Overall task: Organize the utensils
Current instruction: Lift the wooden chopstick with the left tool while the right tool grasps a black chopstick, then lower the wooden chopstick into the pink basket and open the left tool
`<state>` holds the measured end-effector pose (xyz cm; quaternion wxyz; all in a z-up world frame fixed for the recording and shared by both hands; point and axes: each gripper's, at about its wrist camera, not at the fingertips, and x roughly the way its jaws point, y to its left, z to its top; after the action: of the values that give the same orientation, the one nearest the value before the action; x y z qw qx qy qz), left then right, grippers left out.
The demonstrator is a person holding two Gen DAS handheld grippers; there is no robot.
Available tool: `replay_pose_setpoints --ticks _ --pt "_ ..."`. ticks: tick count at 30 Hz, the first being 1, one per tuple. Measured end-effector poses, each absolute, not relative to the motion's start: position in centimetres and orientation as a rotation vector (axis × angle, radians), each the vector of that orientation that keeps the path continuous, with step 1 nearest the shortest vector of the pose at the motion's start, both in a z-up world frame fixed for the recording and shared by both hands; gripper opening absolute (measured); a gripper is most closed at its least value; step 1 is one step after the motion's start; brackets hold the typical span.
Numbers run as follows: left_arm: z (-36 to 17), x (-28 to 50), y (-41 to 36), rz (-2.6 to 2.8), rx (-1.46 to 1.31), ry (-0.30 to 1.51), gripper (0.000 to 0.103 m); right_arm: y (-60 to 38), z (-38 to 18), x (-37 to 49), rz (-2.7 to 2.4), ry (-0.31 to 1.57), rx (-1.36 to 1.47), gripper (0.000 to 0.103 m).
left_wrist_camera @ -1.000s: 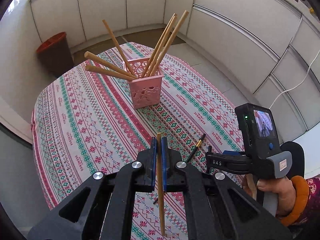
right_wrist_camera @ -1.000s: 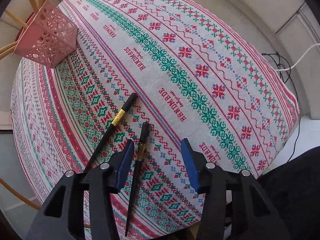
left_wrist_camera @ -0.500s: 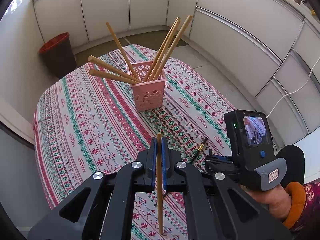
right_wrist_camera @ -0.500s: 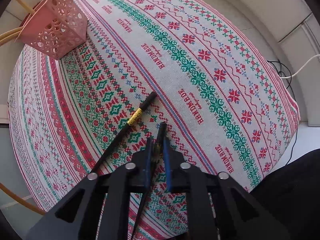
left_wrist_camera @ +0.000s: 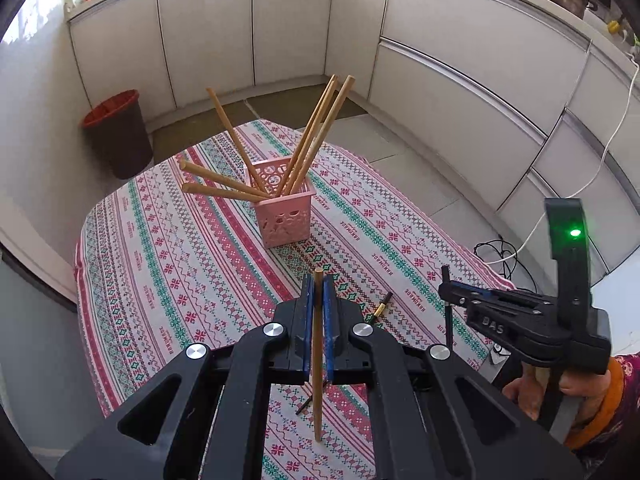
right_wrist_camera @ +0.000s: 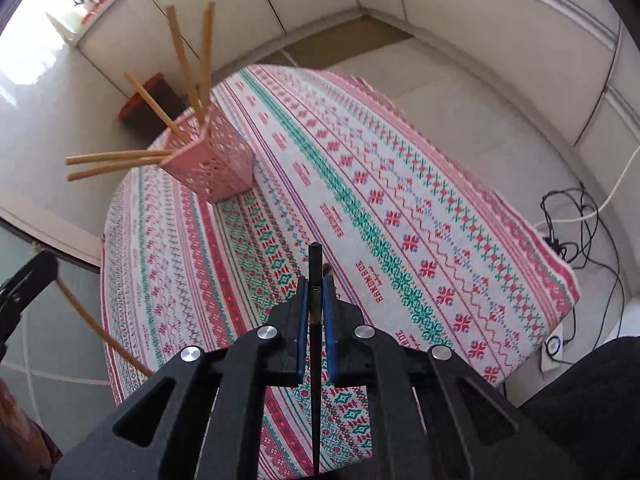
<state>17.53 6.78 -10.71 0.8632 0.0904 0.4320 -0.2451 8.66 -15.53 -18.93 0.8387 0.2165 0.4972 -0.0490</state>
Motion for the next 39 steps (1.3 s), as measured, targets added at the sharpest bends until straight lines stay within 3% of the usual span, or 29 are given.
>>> replay_pose_setpoints --ticks 10,24,31,39 --pt "-6.3 17.0 5.6 -0.501 0.124 0.808 0.004 -18.3 -8.0 8.3 -0.011 0.812 0.441 0.007" --pt "3.6 23.4 3.2 -0.408 0.094 0.621 0.004 -21.5 1.2 14.0 0.065 0.591 0.481 0.007" --pt "3.5 27.3 3.2 -0.314 0.076 0.610 0.004 -20.3 2.1 16.8 0.103 0.503 0.449 0.007" --pt "-1.2 31.3 3.5 -0.290 0.042 0.727 0.006 -17.6 0.3 20.2 0.119 0.431 0.378 0.007"
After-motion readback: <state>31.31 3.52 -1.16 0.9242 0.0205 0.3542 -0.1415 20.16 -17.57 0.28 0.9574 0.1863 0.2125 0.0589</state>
